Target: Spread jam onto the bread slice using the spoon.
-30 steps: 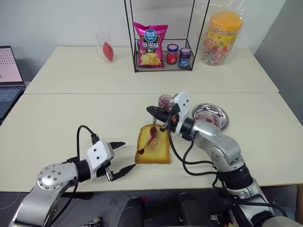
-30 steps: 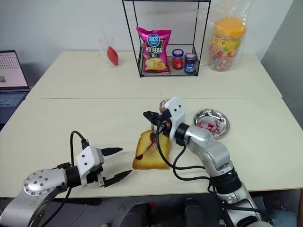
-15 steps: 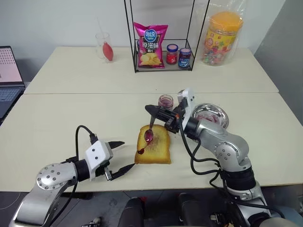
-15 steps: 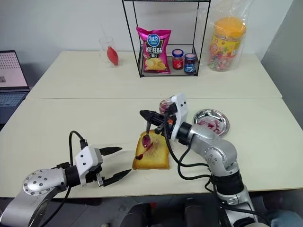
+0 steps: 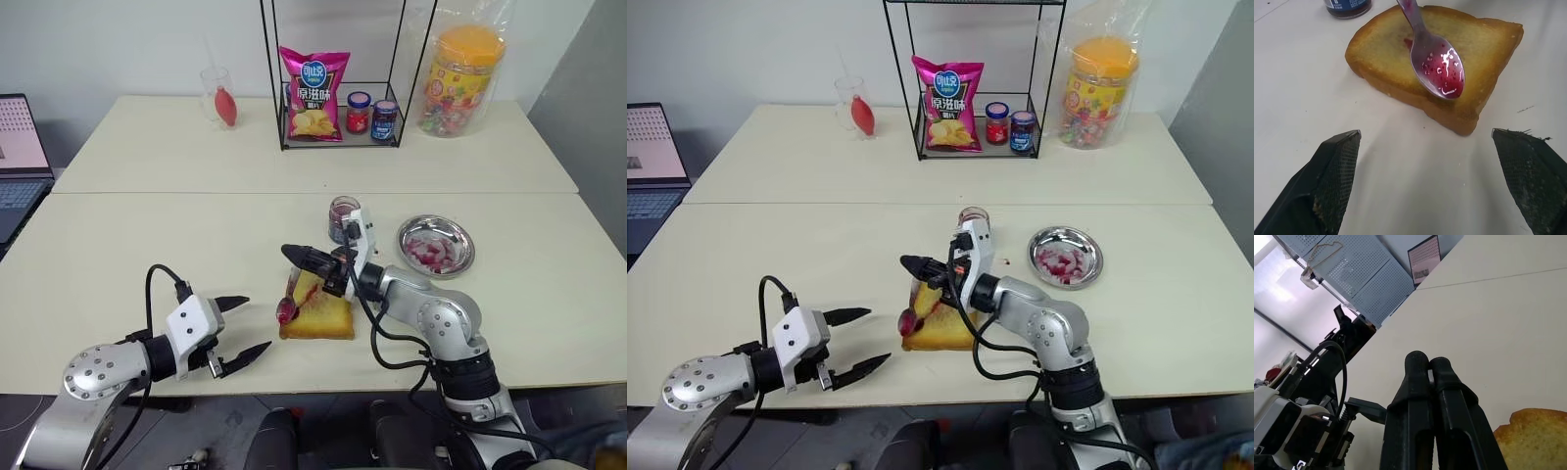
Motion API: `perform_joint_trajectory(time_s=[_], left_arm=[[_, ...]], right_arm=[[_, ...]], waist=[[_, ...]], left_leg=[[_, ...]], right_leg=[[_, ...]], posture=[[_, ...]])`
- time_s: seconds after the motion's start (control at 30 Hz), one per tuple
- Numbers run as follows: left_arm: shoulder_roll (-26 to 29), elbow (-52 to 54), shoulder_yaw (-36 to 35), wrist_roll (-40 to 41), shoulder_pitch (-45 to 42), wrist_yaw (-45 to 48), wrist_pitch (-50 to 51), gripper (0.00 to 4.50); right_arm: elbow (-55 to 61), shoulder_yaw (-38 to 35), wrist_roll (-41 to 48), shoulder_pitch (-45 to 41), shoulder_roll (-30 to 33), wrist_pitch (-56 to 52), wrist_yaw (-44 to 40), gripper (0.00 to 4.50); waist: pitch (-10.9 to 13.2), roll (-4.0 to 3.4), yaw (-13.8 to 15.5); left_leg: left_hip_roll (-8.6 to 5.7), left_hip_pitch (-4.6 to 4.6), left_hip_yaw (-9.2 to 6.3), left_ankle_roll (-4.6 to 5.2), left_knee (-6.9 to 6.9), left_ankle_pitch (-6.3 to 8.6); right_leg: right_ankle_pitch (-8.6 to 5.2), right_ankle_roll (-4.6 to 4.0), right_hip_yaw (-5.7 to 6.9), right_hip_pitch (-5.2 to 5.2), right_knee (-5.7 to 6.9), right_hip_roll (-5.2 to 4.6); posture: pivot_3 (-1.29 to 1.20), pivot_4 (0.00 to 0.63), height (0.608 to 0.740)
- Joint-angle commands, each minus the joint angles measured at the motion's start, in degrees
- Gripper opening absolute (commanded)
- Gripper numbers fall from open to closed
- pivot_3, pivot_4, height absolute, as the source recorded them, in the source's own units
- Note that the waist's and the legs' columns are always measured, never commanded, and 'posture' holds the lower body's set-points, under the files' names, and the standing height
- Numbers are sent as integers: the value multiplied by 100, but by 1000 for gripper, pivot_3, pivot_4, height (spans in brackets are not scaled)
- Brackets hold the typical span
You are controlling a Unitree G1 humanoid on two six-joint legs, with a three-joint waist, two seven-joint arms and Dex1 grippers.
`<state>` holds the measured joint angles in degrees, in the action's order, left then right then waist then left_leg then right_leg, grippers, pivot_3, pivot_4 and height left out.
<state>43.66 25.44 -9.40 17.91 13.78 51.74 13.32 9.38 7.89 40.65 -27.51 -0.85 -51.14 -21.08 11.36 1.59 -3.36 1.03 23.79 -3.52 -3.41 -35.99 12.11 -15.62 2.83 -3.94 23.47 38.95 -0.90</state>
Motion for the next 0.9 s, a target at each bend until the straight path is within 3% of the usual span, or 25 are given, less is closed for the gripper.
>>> perform_joint_trajectory(time_s=[0.03,0.67,0.9], left_arm=[[35,212,-38,37,-132,-39,-13,4500],[8,261,185,21,-362,-93,63,4500],[19,238,191,24,-375,-84,30,4500]], right_arm=[[-125,41,-263,44,58,326,-123,49],[-701,-683,-515,-230,624,765,-223,49],[-145,-983,2,-322,652,358,-117,49]], waist=[[0,0,5],[-1,1,5],[-1,1,6]], left_leg=[[0,0,0,0,0,0],[-1,-3,0,0,-3,0],[-2,-2,0,0,-4,0]], right_leg=[[0,0,0,0,0,0],[2,3,-2,-5,0,3],[3,3,-4,-5,1,3]], posture=[[0,150,740],[0,150,740],[0,150,740]])
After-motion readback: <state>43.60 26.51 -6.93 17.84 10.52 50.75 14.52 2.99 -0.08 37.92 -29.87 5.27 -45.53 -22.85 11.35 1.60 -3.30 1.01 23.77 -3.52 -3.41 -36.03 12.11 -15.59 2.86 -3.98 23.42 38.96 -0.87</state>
